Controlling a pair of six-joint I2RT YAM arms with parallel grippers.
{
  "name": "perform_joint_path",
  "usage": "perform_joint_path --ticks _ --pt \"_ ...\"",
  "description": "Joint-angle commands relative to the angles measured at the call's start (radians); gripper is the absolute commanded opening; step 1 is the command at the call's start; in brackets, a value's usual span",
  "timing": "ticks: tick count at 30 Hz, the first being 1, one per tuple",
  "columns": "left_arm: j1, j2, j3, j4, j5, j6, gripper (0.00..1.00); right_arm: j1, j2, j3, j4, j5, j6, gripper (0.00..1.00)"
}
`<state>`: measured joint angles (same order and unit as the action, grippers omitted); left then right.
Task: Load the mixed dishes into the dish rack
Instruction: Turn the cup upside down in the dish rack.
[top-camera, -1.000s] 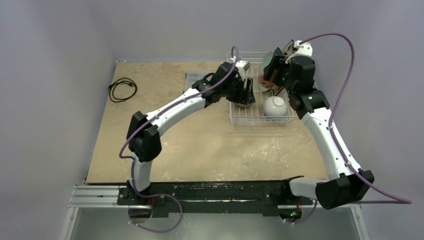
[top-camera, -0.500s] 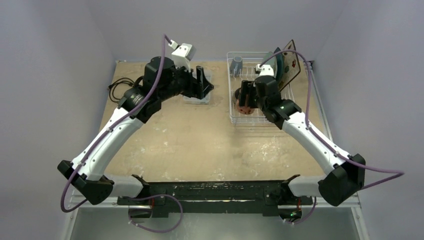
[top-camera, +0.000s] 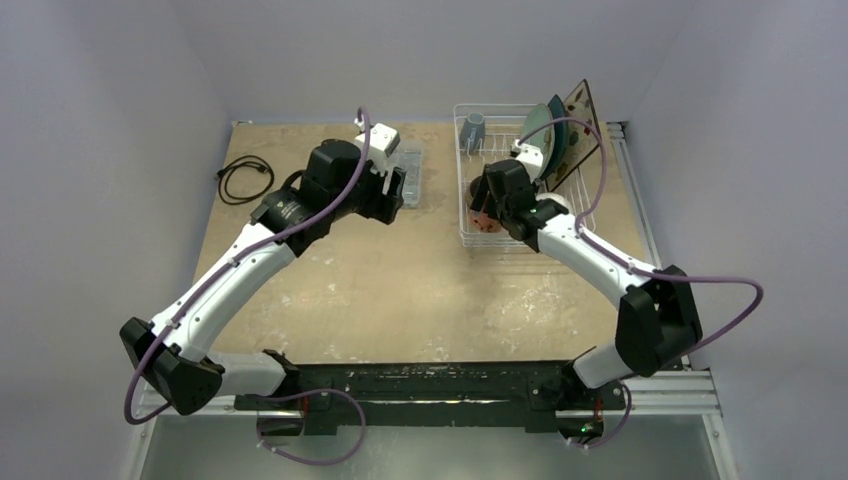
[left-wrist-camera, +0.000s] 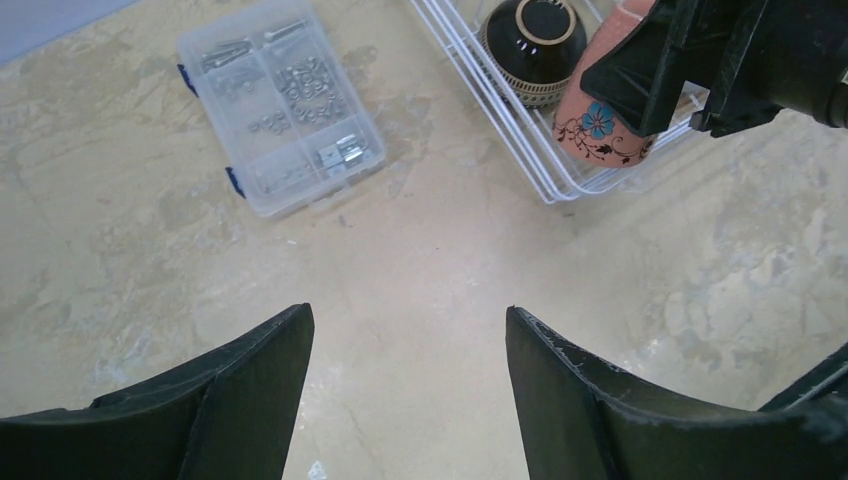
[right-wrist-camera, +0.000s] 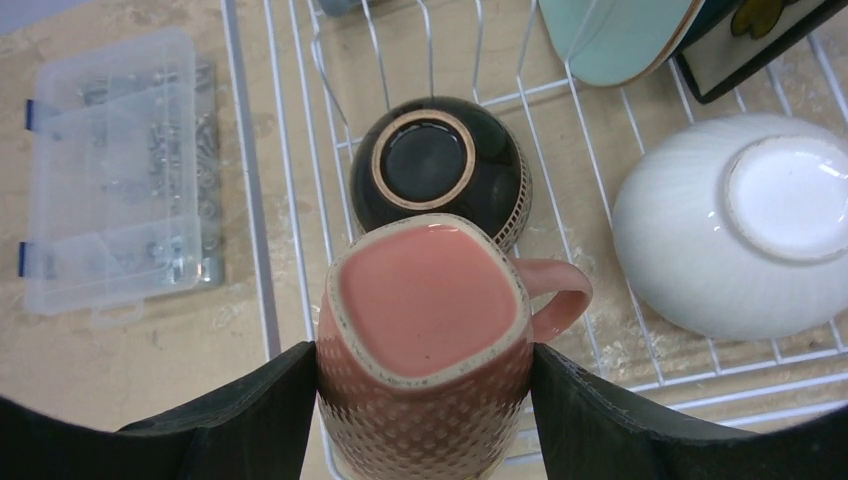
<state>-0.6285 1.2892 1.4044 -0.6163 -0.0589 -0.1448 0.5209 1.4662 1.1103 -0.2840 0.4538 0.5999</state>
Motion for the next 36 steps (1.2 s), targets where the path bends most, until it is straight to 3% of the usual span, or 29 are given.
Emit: perform_joint_path --ticks 1,13,19,26,31,34,36 --pt "0.004 -0.073 -0.041 0.063 -0.084 0.091 0.69 0.015 0.035 -0.005 0.054 0.097 0.139 0.00" --pt "0.003 -0.099 -0.063 0.076 -0.048 0.054 0.69 0.118 0.109 -0.059 0.145 0.385 0.234 0.00" --pt "0.004 -0.088 -0.068 0.077 -0.054 0.055 0.68 0.156 0.164 -0.077 0.232 0.535 0.203 0.00" --pt "0.004 -0.078 -0.065 0.075 -0.044 0.050 0.68 0.180 0.224 -0.072 0.268 0.599 0.142 0.04" --pt "0.003 -0.076 -0.064 0.072 -0.043 0.051 0.68 0.185 0.235 -0.062 0.264 0.492 0.103 0.08" --pt "0.004 -0.074 -0.064 0.071 -0.040 0.050 0.68 0.194 0.225 -0.051 0.250 0.359 0.100 0.17" --pt "0.004 -0.072 -0.062 0.070 -0.041 0.051 0.68 0.195 0.223 -0.045 0.225 0.288 0.114 0.29"
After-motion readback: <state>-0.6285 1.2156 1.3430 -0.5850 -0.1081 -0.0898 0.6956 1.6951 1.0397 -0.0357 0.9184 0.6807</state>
